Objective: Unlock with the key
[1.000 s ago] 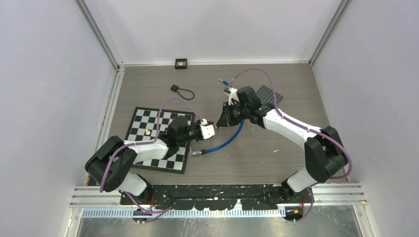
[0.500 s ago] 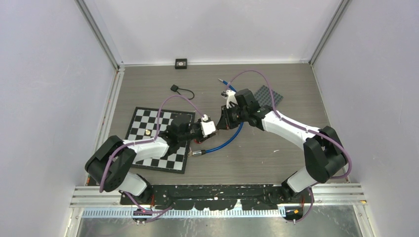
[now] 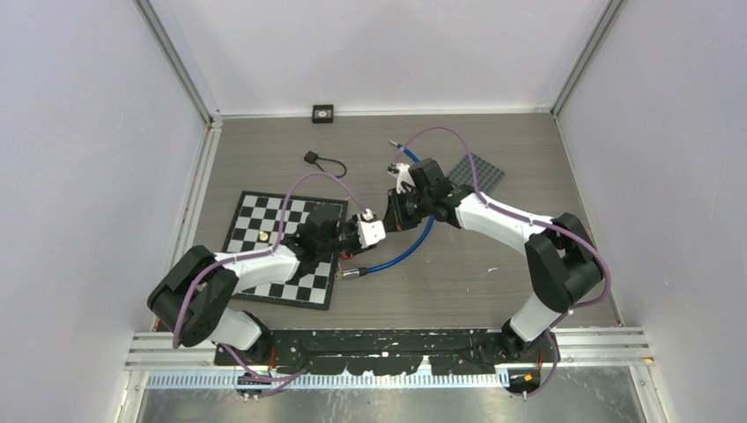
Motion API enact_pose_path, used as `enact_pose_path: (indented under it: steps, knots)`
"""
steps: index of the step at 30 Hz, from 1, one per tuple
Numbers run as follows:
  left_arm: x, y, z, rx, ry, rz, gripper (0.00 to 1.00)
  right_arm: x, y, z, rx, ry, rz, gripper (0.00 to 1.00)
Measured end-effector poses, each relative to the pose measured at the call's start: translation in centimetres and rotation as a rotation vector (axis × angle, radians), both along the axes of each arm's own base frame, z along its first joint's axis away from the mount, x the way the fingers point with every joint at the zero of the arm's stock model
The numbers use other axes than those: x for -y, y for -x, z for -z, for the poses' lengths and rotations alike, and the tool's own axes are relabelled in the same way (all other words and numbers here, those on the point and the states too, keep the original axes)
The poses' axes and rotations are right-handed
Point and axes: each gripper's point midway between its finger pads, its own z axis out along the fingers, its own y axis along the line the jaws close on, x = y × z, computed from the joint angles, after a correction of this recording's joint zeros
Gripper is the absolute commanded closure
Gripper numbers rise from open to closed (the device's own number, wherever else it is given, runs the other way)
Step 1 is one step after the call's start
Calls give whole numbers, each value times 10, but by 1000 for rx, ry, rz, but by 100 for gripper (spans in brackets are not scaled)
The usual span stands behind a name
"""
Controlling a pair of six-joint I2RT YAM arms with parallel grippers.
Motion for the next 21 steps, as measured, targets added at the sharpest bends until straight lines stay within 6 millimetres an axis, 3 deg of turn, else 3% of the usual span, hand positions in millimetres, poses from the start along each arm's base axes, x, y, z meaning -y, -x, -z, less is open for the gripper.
enact_pose_path:
  steps: [10,21]
  knots:
    - [-4,-9,1,143,-107,-45,100,-4,-6,4,-105,-26,85,99]
    - [-3,-8,1,90,-73,-79,100,-4,-8,4,-117,-31,103,93]
